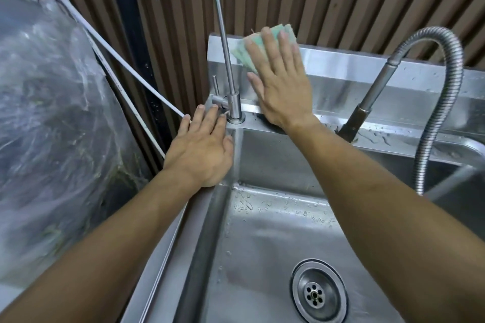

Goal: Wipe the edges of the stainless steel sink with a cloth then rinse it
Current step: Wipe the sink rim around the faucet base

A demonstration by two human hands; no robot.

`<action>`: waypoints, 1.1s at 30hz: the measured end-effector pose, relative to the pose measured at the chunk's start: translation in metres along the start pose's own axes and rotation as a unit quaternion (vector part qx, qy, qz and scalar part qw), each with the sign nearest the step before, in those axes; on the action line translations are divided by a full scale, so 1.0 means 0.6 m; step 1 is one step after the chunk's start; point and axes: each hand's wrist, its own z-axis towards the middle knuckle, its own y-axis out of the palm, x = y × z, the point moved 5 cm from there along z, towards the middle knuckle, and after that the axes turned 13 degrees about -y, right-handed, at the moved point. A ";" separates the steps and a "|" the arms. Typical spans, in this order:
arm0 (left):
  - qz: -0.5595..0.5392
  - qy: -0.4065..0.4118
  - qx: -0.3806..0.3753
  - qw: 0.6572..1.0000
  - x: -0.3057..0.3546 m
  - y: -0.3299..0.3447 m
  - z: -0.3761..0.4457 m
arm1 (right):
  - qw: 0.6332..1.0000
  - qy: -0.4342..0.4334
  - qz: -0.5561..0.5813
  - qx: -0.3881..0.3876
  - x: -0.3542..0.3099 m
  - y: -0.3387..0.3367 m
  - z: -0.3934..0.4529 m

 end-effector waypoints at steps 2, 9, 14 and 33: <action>0.006 0.002 0.002 1.000 -0.002 -0.002 -0.002 | 0.988 0.152 0.013 0.025 0.033 -0.007 -0.045; -0.010 0.000 -0.013 1.000 0.000 0.004 0.001 | 0.988 0.154 0.024 -0.004 -0.001 0.009 -0.025; -0.008 0.007 -0.017 1.000 -0.002 0.004 0.003 | 0.999 -0.010 -0.037 -0.005 -0.010 0.015 -0.018; 0.005 0.009 -0.011 1.000 -0.001 0.003 0.004 | 0.999 0.035 -0.018 -0.016 0.030 0.000 -0.023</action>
